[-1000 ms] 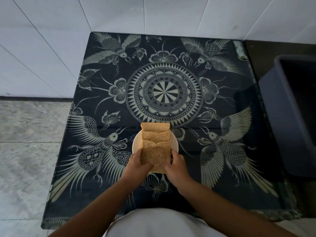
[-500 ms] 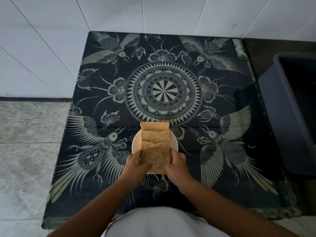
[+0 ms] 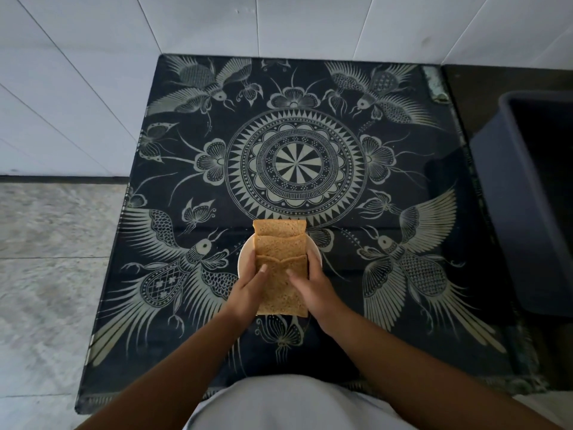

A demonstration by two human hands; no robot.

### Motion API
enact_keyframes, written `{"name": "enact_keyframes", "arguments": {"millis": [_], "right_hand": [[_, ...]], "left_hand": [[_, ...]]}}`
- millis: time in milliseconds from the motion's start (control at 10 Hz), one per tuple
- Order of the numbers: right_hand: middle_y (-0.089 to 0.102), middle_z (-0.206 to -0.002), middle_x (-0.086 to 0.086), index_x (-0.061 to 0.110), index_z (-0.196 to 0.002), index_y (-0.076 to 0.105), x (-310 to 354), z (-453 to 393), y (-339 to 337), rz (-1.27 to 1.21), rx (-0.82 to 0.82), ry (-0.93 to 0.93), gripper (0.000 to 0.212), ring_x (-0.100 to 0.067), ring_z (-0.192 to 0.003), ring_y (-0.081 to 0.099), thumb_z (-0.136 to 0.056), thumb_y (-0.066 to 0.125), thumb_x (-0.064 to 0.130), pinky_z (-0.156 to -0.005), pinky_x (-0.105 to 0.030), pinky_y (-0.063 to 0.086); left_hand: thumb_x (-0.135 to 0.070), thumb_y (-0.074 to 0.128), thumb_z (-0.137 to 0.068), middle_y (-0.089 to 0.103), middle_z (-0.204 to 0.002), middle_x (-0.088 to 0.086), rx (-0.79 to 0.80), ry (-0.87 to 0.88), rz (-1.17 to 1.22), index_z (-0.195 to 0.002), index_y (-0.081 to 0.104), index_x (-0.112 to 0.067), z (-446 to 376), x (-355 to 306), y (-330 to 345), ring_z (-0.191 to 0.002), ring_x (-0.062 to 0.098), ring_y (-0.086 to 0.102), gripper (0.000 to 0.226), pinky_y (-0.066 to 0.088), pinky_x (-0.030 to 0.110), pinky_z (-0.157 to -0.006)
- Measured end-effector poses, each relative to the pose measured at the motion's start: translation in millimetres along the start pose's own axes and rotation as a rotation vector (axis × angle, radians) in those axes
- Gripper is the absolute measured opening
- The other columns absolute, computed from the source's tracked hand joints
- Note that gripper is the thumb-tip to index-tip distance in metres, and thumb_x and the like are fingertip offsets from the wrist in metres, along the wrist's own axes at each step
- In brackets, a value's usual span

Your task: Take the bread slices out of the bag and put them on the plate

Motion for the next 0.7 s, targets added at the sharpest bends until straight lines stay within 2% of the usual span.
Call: {"name": "enact_keyframes", "arguments": {"millis": [100,200,300,400,500,600,700], "right_hand": [[0.06,-0.132,0.0,0.026,-0.15,0.03,-1.6,0.3,1.7,-0.019,0.032,-0.023,0.06,0.002,-0.105,0.063,-0.099,0.056,0.01,-0.077,-0.017,0.056],[0.061,-0.131,0.001,0.025,-0.15,0.03,-2.3,0.3,1.0,0.002,0.03,-0.029,0.06,-0.004,-0.11,0.063,-0.098,0.058,0.012,-0.081,-0.019,0.055],[0.061,-0.131,0.002,0.026,-0.151,0.028,0.0,0.3,-1.2,0.042,-0.007,-0.045,0.065,-0.012,-0.117,0.06,-0.096,0.062,0.018,-0.092,-0.031,0.053],[0.06,-0.132,0.005,0.031,-0.148,0.031,6.6,4.9,-7.0,0.18,-0.075,-0.12,0.067,-0.013,-0.121,0.057,-0.092,0.067,0.022,-0.1,-0.043,0.049],[0.047,-0.147,0.0,0.027,-0.15,0.027,11.2,15.1,-11.7,0.361,-0.1,-0.196,0.076,-0.016,-0.134,0.045,-0.087,0.071,0.031,-0.108,-0.05,0.042],[0.015,-0.165,-0.01,0.016,-0.156,0.013,8.9,18.6,-26.3,0.685,-0.151,-0.205,0.094,-0.024,-0.15,0.014,-0.085,0.069,0.044,-0.119,-0.051,0.023],[-0.008,-0.167,-0.008,0.017,-0.157,0.003,13.5,28.7,-33.4,1.015,-0.195,-0.264,0.103,-0.023,-0.152,-0.005,-0.084,0.06,0.06,-0.121,-0.048,0.01]], "left_hand": [[-0.029,0.04,-0.104,0.042,-0.142,-0.004,0.021,-0.025,0.004,-0.153,0.013,-0.036,-2.5,6.7,0.5,-0.118,0.007,0.048,0.056,0.046,0.027,-0.09],[-0.021,0.04,-0.103,0.043,-0.142,0.001,0.052,-0.015,-0.018,-0.153,0.018,-0.029,-3.6,6.7,-0.9,-0.12,0.011,0.051,0.055,0.051,0.021,-0.083],[-0.014,0.041,-0.102,0.048,-0.135,-0.006,0.081,0.036,-0.017,-0.139,0.031,-0.04,-2.6,-1.5,0.4,-0.111,-0.003,0.059,0.046,0.054,0.016,-0.078],[-0.021,0.043,-0.103,0.044,-0.142,-0.002,0.088,0.104,-0.147,-0.142,0.027,-0.039,5.7,-12.0,2.4,-0.123,-0.002,0.053,0.046,0.052,0.024,-0.094],[-0.058,0.036,-0.094,0.0,-0.166,0.009,-0.026,0.142,-0.796,-0.155,-0.004,-0.021,9.6,-3.6,-11.6,-0.151,0.025,-0.003,0.082,0.009,0.051,-0.121],[-0.073,0.029,-0.087,-0.022,-0.16,0.001,-0.084,0.168,-1.141,-0.147,-0.023,-0.026,20.6,-0.8,-27.3,-0.144,0.022,-0.027,0.092,-0.007,0.046,-0.117],[-0.079,0.023,-0.08,-0.024,-0.16,0.005,-0.115,0.193,-1.283,-0.153,-0.013,-0.029,33.8,-6.4,-37.4,-0.143,0.024,-0.03,0.095,-0.007,0.049,-0.116]]}}
Point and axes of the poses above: each hand's wrist, its own z-axis away from the middle knuckle, its own y-axis out of the palm, x = y × z, the point moved 10 cm from there along -z, towards the middle knuckle
